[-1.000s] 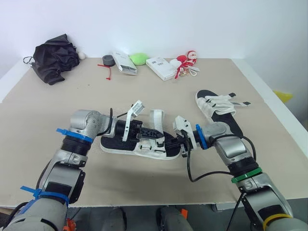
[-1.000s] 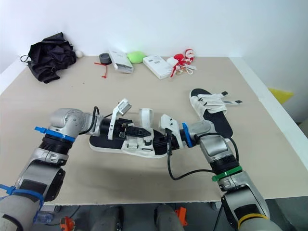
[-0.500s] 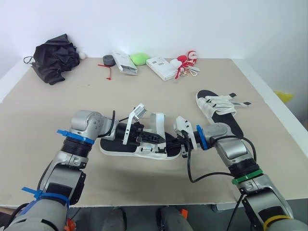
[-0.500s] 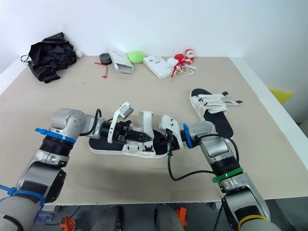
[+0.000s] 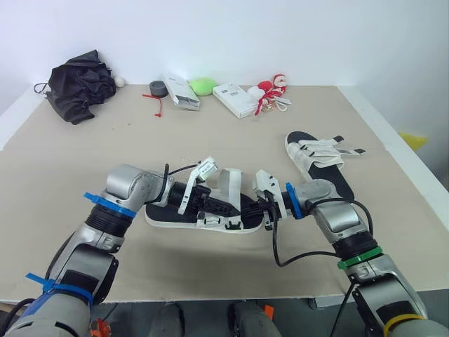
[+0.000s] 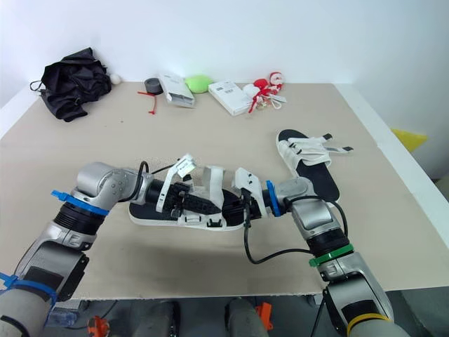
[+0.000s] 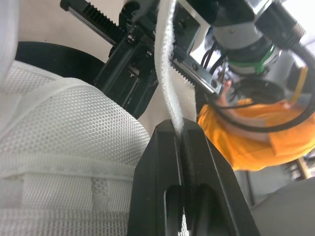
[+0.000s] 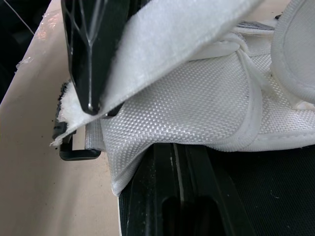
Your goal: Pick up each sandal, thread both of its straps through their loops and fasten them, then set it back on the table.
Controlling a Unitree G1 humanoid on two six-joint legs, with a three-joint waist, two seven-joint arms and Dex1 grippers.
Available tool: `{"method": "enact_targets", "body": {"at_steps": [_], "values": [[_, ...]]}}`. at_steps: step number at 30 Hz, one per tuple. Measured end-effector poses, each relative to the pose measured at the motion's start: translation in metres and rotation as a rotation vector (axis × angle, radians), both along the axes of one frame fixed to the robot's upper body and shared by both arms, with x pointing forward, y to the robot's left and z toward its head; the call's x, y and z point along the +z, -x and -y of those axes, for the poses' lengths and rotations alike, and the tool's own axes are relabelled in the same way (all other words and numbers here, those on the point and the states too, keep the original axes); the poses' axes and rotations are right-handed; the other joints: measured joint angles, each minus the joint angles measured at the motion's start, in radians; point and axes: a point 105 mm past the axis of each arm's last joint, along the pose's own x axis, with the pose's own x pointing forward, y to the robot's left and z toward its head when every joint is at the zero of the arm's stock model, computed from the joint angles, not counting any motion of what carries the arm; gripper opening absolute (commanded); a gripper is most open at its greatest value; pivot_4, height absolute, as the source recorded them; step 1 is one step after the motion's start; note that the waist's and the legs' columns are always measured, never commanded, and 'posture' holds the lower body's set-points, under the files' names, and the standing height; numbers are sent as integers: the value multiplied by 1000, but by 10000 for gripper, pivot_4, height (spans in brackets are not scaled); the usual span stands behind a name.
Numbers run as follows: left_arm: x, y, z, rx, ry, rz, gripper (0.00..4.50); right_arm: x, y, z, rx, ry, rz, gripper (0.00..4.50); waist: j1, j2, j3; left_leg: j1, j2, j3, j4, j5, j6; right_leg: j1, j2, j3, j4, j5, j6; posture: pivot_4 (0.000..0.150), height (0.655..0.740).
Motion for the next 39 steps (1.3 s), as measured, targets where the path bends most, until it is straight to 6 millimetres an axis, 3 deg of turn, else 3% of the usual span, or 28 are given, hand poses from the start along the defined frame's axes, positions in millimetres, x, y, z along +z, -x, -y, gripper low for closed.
{"method": "enact_targets", "body": {"at_steps": [16, 31, 39], "values": [[-2, -9, -7, 28, -26, 73, 650, -1, -1, -1, -2, -4, -2, 0, -1, 0, 0, 1, 0, 0, 0, 0, 0, 1, 0, 0, 0, 0, 0, 1500, 7400], [8, 1, 2, 9, -61, 330, 650, -1, -1, -1, -1, -6, -2, 0, -1, 0, 0, 1, 0, 1, 0, 0, 0, 1, 0, 2, 0, 0, 0, 1500, 7400], [9, 12, 0, -87, -107, 433, 650, 0, -2, -1, 1, -7, 1, 0, -2, 0, 0, 2, 0, 1, 0, 0, 0, 1, 1, 2, 0, 0, 0, 1500, 7400]]}}
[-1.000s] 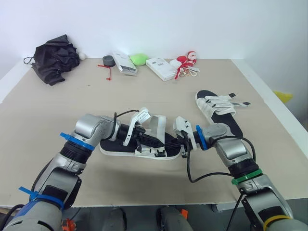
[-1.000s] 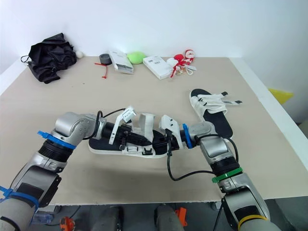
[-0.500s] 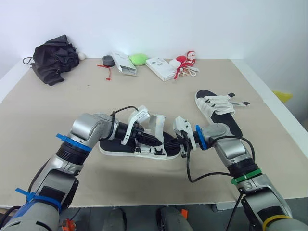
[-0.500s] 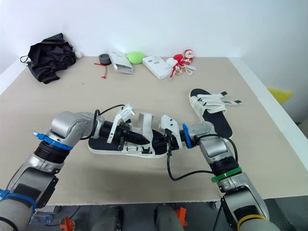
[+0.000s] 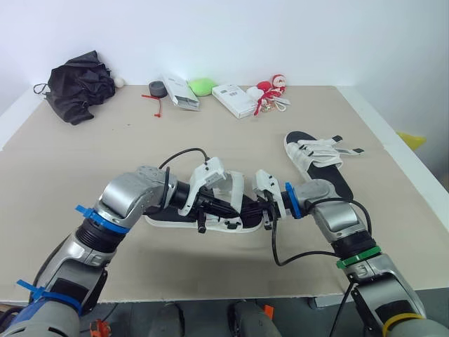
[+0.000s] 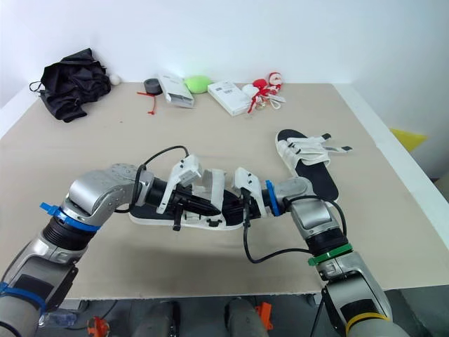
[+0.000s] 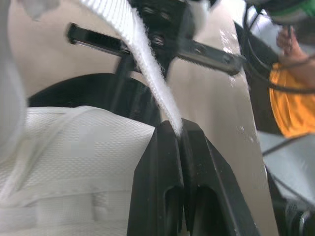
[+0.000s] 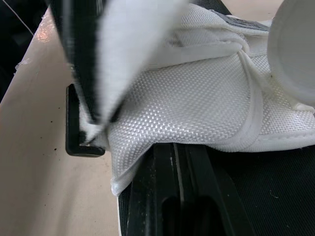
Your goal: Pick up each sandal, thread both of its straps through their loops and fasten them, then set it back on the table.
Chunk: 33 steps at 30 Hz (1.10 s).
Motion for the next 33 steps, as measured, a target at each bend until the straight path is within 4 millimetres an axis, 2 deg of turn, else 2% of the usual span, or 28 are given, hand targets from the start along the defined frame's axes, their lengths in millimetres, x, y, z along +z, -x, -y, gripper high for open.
{"method": "enact_targets", "body": {"at_steps": [6, 9, 10, 11, 13, 14, 16, 17, 18, 19, 20, 22, 23, 24, 25, 29, 31, 33], "values": [[-2, 5, -3, -67, -32, 65, 650, -1, 0, -1, 1, -1, -3, 0, -1, 0, 0, 1, 1, 0, -1, 0, 0, 0, 1, 1, 0, 0, -1, 1500, 7400], [-11, 5, -3, -157, -88, 217, 650, 0, 0, -2, 4, -1, -2, 0, -1, 1, -1, 1, 3, 0, -1, 0, 0, 0, 4, 1, 0, 0, -3, 1500, 7400], [-12, 5, -3, -173, -93, 236, 4631, -1, 0, -2, 3, -1, -2, 0, -1, 1, -2, 2, 3, 1, -1, 0, 0, 0, 4, 1, 0, 0, -3, 1500, 7400], [-13, 5, -3, -178, -93, 242, 5961, -1, 0, -2, 2, -1, -2, 0, -1, 2, -2, 2, 3, 1, -1, 0, 0, 1, 4, 2, 0, 0, -3, 1500, 7400], [-14, 3, -4, -182, -81, 258, 12645, -1, -1, -2, -1, 0, -4, 0, 0, 2, -3, 2, 3, 1, 0, 0, 0, 1, 5, 4, 0, 0, -3, 1500, 7400], [-14, 3, -4, -182, -81, 259, 12645, -1, -1, -2, -2, 0, -4, 0, 0, 2, -3, 2, 3, 1, 0, 0, 0, 1, 5, 4, 0, 0, -3, 1500, 7400], [-15, -1, -2, -163, -61, 249, 19114, -2, -1, -1, -4, 2, -6, 0, 0, 2, -4, 2, 3, 1, 0, 0, 1, 2, 6, 5, 0, 0, -3, 1500, 7400], [-15, -1, -1, -159, -51, 244, 20223, -2, -1, -1, -5, 2, -7, 0, 0, 2, -4, 2, 3, 1, 1, 0, 1, 2, 6, 5, 0, 0, -3, 1500, 7400], [-13, -1, 1, -141, -10, 201, 26240, -2, -1, -1, -6, 2, -8, 0, 1, 2, -4, 1, 3, 1, 1, 0, 1, 2, 6, 6, 0, 0, -3, 1500, 7400], [-12, -1, 1, -138, -2, 194, 28134, -2, -1, -1, -7, 3, -8, 0, 1, 2, -4, 1, 3, 1, 2, 1, 1, 2, 6, 6, 0, 0, -3, 1500, 7400], [-5, 0, 4, -107, 61, 109, 29318, -2, -2, 0, -8, 4, -9, 0, 1, 2, -4, 0, 2, 0, 3, 1, 1, 2, 7, 6, 0, 0, -3, 1500, 7400], [4, -1, 4, -73, 117, 26, 29318, -2, -2, 0, -8, 4, -8, 0, 1, 2, -3, 0, 2, 0, 4, 1, 1, 1, 7, 6, 1, 0, -3, 1500, 7400], [21, -2, 1, -36, 175, -103, 29318, -2, -2, 0, -5, 4, -6, 0, 1, 2, -3, -1, 2, -1, 4, 1, 1, 1, 8, 6, 1, 1, -2, 1500, 7400], [24, -2, 1, -32, 180, -109, 29318, -2, -2, 0, -5, 4, -6, 0, 1, 2, -3, -1, 3, -1, 4, 1, 1, 1, 8, 6, 1, 1, -2, 1500, 7400], [36, -3, -5, -20, 194, -151, 29318, -1, -1, -1, 1, 3, -4, 0, 0, 2, -3, -1, 3, -1, 2, 1, 1, 1, 8, 6, 1, 1, -1, 1500, 7400], [38, -2, -31, 1, 140, -168, 29318, -1, 0, -3, 12, 2, -3, 0, -3, 3, -2, -1, 4, -2, -2, 0, 1, -1, 11, 7, 1, -1, -3, 1500, 7400], [39, 3, -49, -31, 120, -113, 29318, 0, 1, -3, 16, 2, 0, 0, -3, 3, -2, -1, 6, -2, -3, 0, 0, -2, 12, 7, 1, -2, -5, 1500, 7400], [42, 6, -52, -61, 121, -75, 29318, 0, 1, -3, 18, 3, -3, 0, 0, 3, -2, -1, 6, -2, -2, 0, 0, -1, 12, 6, 1, -2, -5, 1500, 7400]]}}
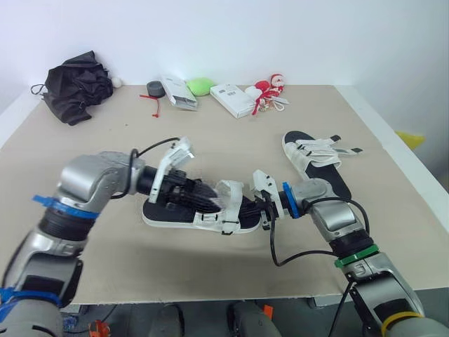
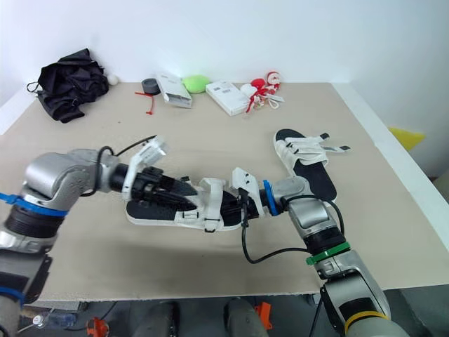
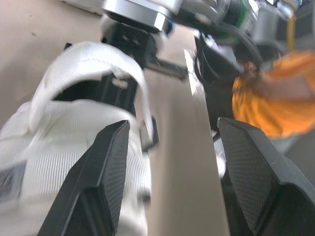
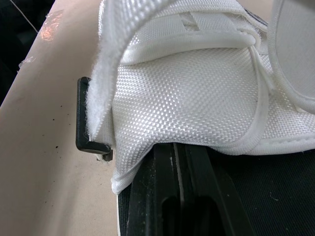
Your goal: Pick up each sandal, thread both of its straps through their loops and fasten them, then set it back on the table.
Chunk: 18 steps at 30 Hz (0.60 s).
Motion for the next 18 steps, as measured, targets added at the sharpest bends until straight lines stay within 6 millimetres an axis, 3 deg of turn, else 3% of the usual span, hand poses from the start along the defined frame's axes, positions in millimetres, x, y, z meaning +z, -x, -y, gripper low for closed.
{"method": "enact_targets", "body": {"at_steps": [3, 6, 7, 11, 18], "values": [[4, 23, 1, -120, 39, 123, 29318, 0, -1, 0, -7, 0, 4, 0, 0, 0, 0, 0, 0, 2, 1, 0, 0, 0, 0, 2, 0, 0, 0, 1500, 7400], [-10, 35, 2, -145, 34, 146, 29318, 0, -1, 0, -7, -1, 4, 0, 0, 0, 0, 0, 0, 3, 1, 0, 0, 0, 0, 3, 0, 0, 0, 1500, 7400], [-30, 35, 1, -80, -4, 141, 29318, 0, -1, 1, -8, 0, 3, 0, 1, 0, 0, 1, 0, 3, 1, 0, 0, 0, 0, 3, 0, 0, 0, 1500, 7400], [-59, 37, 1, 17, -53, 100, 29318, 0, -1, 1, -11, 0, 0, 0, 1, -1, 0, 0, 0, 3, 1, 0, 0, 0, 1, 4, 0, 0, -1, 1500, 7400], [-85, 29, 13, 174, -70, 104, 29318, -1, -1, 1, -14, 0, -4, 0, 2, -1, 0, 0, 0, 3, 2, 0, 0, 0, 1, 4, 0, 0, 0, 1500, 7400]]}}
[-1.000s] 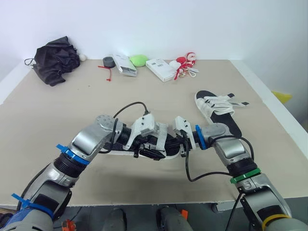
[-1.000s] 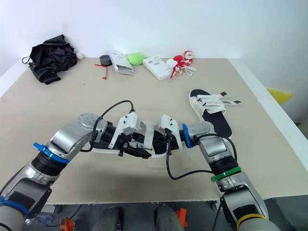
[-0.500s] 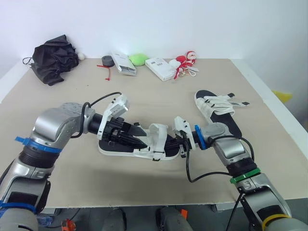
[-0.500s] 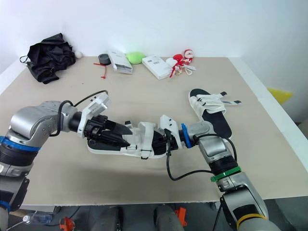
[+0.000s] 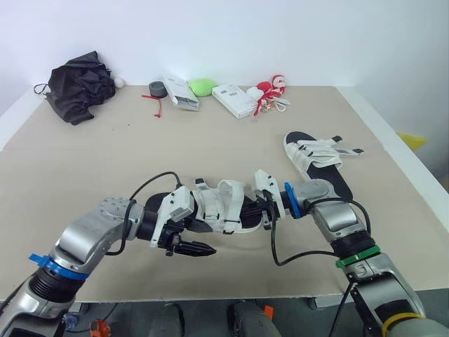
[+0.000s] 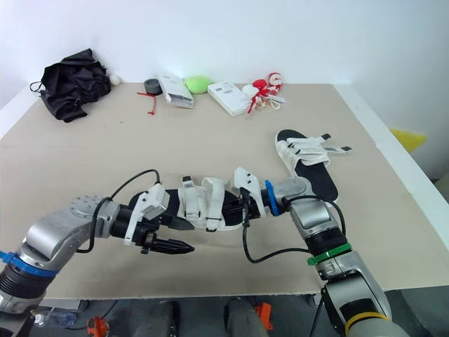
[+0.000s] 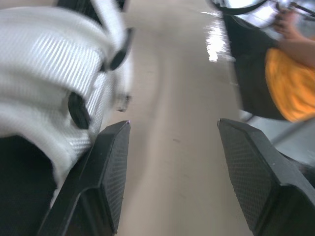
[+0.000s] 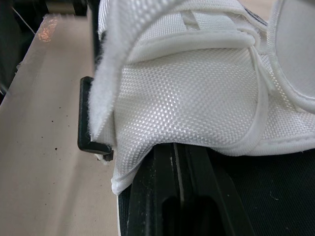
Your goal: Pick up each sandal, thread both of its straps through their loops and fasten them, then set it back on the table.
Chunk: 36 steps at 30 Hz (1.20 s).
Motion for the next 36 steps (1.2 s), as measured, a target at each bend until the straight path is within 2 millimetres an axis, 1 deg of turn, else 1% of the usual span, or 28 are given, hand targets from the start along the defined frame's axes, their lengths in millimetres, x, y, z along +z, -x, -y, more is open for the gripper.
{"method": "enact_targets", "body": {"at_steps": [2, 4, 5, 7, 9, 17, 19, 21, 22, 23, 24, 25, 26, 27, 28, 29, 32, 35, 36], "values": [[-3, -4, 5, 33, 3, 11, 29318, 0, 0, 0, 0, 0, 0, 0, 0, 0, 0, 0, 0, 0, 0, 0, 0, 0, 0, 0, 0, 0, 0, 1500, 7400], [-3, -7, 5, 57, -3, 27, 29318, 0, 0, 0, 0, 0, 0, 0, 0, 0, 0, 0, 0, 0, 0, 0, 0, 0, 0, 0, 0, 1, 0, 1500, 7400], [-3, -9, 9, 70, 6, 39, 29318, 0, -1, 1, -4, 0, -3, 0, 0, 0, 0, 0, 0, 0, 0, 0, 0, 0, 0, 0, 0, 1, 0, 1500, 7400], [-3, -9, 10, 71, 9, 39, 29318, 0, -1, 1, -5, 0, -3, 0, 0, 0, 0, 0, 0, 0, 1, 0, 0, 0, 0, 0, 0, 1, 0, 1500, 7400], [-3, -11, 15, 79, 37, 39, 29318, 0, -2, 3, -16, 0, -4, 0, 1, 0, 0, 0, -1, 0, 1, 0, 0, 1, 0, 1, 0, 1, 1, 1500, 7400], [-3, -12, 22, 72, 80, 22, 29318, 1, -4, 6, -29, 0, -3, 0, 2, 0, 0, -1, -2, 1, 3, 0, 0, 1, 0, 3, 0, 2, 2, 1500, 7400], [2, -10, 27, 41, 120, 12, 29318, 0, -4, 6, -28, 0, -3, 0, 2, 0, 0, -1, -2, 1, 2, 0, 0, 1, 0, 3, 0, 2, 2, 1500, 7400], [8, -8, 33, 17, 155, 6, 23863, 1, -4, 5, -27, -1, -2, 0, 2, 0, 0, -1, -2, 1, 2, 0, 0, 1, 0, 3, 0, 2, 2, 1500, 7400], [7, -8, 34, 17, 166, -17, 20461, 1, -3, 4, -23, -4, -2, 0, 1, 0, 0, 0, -2, 1, 2, 0, 0, 0, 0, 3, 0, 2, 2, 1500, 7400], [7, -8, 33, 19, 171, -31, 18565, 1, -3, 4, -22, -4, -2, 0, 1, 0, 0, 0, -2, 1, 2, 0, 0, 0, 0, 3, 0, 2, 2, 1500, 7400], [7, -8, 33, 20, 171, -33, 15650, 1, -3, 4, -22, -4, -2, 0, 1, 0, 0, 0, -1, 1, 1, 0, 0, 0, 0, 3, 0, 2, 2, 1500, 7400], [6, -8, 33, 29, 180, -76, 11282, 1, -3, 3, -21, -4, -2, 0, 1, 0, 0, 0, -1, 1, 1, 0, 0, 0, 0, 3, 0, 1, 3, 1500, 7400], [6, -8, 33, 30, 181, -79, 9031, 1, -3, 3, -21, -4, -2, 0, 1, 0, 0, 0, -1, 1, 0, 0, 0, 0, 0, 3, 0, 1, 3, 1500, 7400], [4, -9, 31, 45, 178, -114, 4029, 1, -3, 3, -20, -4, -2, 0, 1, 0, 0, 0, -1, 1, 0, 0, 0, 0, 0, 3, 0, 1, 3, 1500, 7400], [4, -10, 31, 47, 175, -123, 3404, 1, -3, 3, -20, -4, -2, 0, 1, 0, 0, 0, -1, 1, 0, 0, 0, 0, 0, 3, 0, 1, 3, 1500, 7400], [1, -10, 28, 59, 154, -146, 629, 1, -3, 3, -20, -4, -1, 0, 1, 0, 0, 0, -1, 1, 0, 0, 0, 0, 0, 3, 0, 1, 3, 1500, 7400], [-3, -8, 24, 57, 128, -182, 629, 1, -3, 3, -19, -4, -1, 0, 0, 0, 0, 0, -1, 1, 0, 0, 0, 0, 0, 3, 0, 1, 3, 1500, 7400], [-10, -1, 17, 39, 76, -250, 629, 1, -3, 3, -19, -5, -1, 0, 0, 0, 0, 0, -1, 1, 0, 0, 0, 0, 0, 3, 0, 1, 2, 1500, 7400], [-11, 5, 13, 9, 58, -290, 629, 1, -3, 3, -18, -5, 0, 0, 0, 0, 0, 0, -1, 1, 0, 0, 0, 0, 0, 3, 0, 1, 2, 1500, 7400]]}}
